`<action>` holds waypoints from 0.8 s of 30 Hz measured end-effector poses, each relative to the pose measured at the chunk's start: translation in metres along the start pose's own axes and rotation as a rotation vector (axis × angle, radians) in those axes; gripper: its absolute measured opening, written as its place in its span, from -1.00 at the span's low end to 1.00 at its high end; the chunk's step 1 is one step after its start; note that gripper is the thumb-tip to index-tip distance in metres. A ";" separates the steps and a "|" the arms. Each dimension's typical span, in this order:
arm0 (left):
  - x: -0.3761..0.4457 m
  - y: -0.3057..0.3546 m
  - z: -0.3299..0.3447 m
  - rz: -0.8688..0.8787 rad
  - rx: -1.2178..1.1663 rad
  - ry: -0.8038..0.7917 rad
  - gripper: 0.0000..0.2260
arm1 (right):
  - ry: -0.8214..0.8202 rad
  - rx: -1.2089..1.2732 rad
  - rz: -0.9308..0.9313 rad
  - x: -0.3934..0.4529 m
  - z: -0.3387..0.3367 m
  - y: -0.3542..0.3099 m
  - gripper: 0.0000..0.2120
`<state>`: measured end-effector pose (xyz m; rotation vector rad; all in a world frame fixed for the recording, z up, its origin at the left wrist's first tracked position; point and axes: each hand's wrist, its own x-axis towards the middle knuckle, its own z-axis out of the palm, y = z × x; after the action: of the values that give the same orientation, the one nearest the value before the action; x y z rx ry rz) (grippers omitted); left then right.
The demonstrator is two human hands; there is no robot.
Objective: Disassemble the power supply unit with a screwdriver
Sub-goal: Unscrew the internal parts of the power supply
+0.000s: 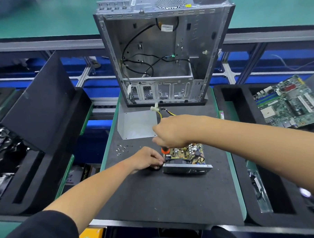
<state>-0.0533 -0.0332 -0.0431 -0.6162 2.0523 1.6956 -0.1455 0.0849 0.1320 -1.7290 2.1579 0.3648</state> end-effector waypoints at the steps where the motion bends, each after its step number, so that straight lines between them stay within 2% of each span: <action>1: 0.000 0.000 0.000 -0.004 -0.002 -0.001 -0.81 | -0.011 0.048 -0.010 0.000 0.000 0.001 -0.74; 3: 0.000 0.000 0.000 -0.004 -0.002 -0.010 -0.80 | -0.036 0.115 -0.052 -0.002 -0.002 0.001 -0.81; 6: -0.001 0.002 -0.001 -0.006 -0.010 -0.034 -0.83 | -0.033 0.146 -0.186 -0.004 -0.005 -0.001 -0.77; 9: -0.002 0.002 0.000 0.002 -0.052 -0.012 -0.88 | -0.068 0.171 -0.242 -0.005 -0.004 -0.006 -0.79; 12: -0.004 0.002 -0.001 0.026 0.029 -0.024 -0.90 | -0.001 0.191 -0.199 -0.006 0.004 -0.012 -0.94; 15: -0.004 0.002 -0.001 0.034 0.029 -0.051 -0.88 | 0.041 0.100 -0.064 -0.004 0.006 -0.013 -0.68; 18: -0.001 0.002 -0.001 0.002 0.025 -0.033 -0.79 | 0.049 0.041 0.005 -0.003 0.003 -0.008 -0.69; 21: -0.001 0.003 0.000 -0.001 0.052 -0.046 -0.76 | 0.005 0.095 -0.092 -0.007 -0.001 -0.003 -0.81; 24: -0.001 0.002 0.001 0.001 0.039 -0.022 -0.79 | 0.001 0.087 -0.231 -0.012 -0.002 -0.002 -0.85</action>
<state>-0.0540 -0.0319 -0.0408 -0.5813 2.0660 1.6514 -0.1411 0.0940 0.1389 -1.9023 1.9166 0.2065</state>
